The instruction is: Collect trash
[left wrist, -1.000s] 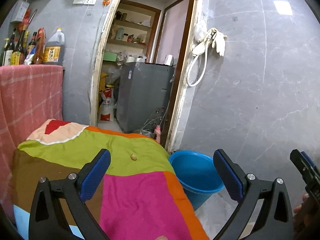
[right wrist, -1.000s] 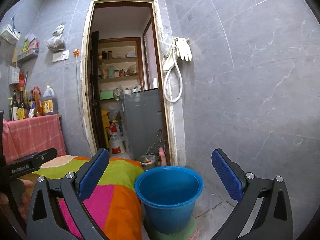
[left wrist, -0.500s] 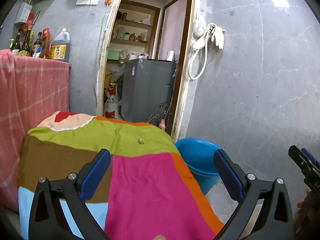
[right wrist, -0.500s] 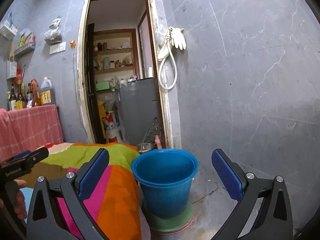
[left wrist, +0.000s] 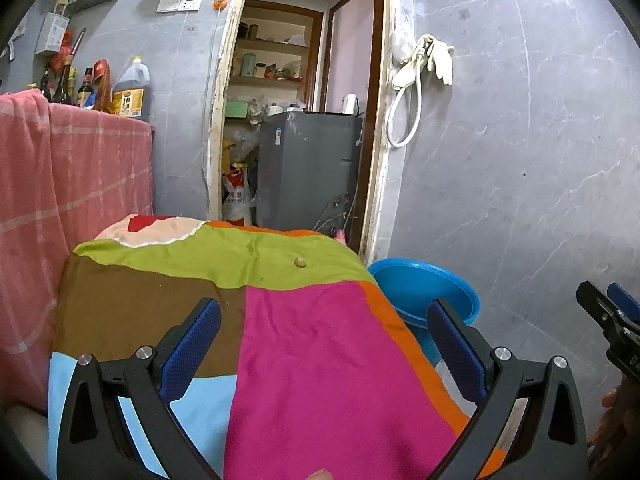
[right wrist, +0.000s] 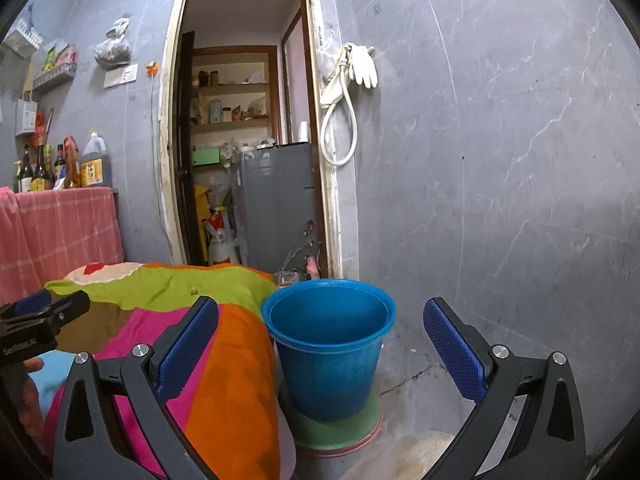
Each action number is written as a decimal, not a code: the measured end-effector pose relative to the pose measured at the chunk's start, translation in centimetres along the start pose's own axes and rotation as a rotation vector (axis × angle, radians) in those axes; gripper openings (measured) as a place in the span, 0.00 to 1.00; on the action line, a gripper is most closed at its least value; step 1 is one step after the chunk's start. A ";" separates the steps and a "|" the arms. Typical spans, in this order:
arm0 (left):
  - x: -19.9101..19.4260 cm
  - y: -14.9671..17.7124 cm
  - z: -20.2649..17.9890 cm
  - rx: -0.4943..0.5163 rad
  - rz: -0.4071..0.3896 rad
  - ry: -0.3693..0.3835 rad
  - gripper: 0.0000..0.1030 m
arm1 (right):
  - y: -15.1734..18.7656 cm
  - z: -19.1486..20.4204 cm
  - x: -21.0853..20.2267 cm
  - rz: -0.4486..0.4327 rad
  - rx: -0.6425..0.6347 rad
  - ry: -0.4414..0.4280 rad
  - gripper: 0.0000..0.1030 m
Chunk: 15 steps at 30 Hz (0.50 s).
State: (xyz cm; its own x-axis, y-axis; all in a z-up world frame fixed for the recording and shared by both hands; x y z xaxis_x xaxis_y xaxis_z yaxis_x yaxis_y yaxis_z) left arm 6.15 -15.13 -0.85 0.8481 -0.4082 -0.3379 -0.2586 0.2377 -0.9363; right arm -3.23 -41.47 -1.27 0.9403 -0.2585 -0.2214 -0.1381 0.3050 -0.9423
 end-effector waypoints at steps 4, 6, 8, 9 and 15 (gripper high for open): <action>-0.1 0.4 0.2 0.006 0.002 -0.007 0.98 | 0.2 -0.1 0.2 0.008 0.001 0.001 1.00; -0.1 0.5 0.3 0.005 0.003 -0.009 0.98 | 0.3 -0.2 0.3 0.013 0.004 0.001 1.00; 0.0 0.5 0.4 0.004 0.003 -0.010 0.98 | 0.4 -0.2 0.3 0.016 0.005 0.002 1.00; -0.1 0.5 0.5 0.004 0.003 -0.011 0.98 | 0.3 -0.2 0.3 0.017 0.005 0.002 1.00; -0.2 0.6 0.7 0.002 -0.001 -0.014 0.98 | 0.4 -0.2 0.4 0.018 0.006 0.001 1.00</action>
State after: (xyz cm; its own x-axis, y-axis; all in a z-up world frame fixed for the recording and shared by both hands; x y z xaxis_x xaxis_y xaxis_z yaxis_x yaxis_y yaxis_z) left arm 6.13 -14.31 -1.30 0.8545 -0.3963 -0.3360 -0.2573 0.2391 -0.9363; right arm -3.00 -41.68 -1.75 0.9373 -0.2541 -0.2385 -0.1530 0.3149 -0.9367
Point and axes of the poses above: each gripper's, at about its wrist camera, not at the fingertips, and x roughly the way its jaws point, z to its left, y to its underside, the point moved 4 cm from there along x, roughly the way its jaws point, and after that the axes turned 12 degrees about x, right-handed, at the moved point
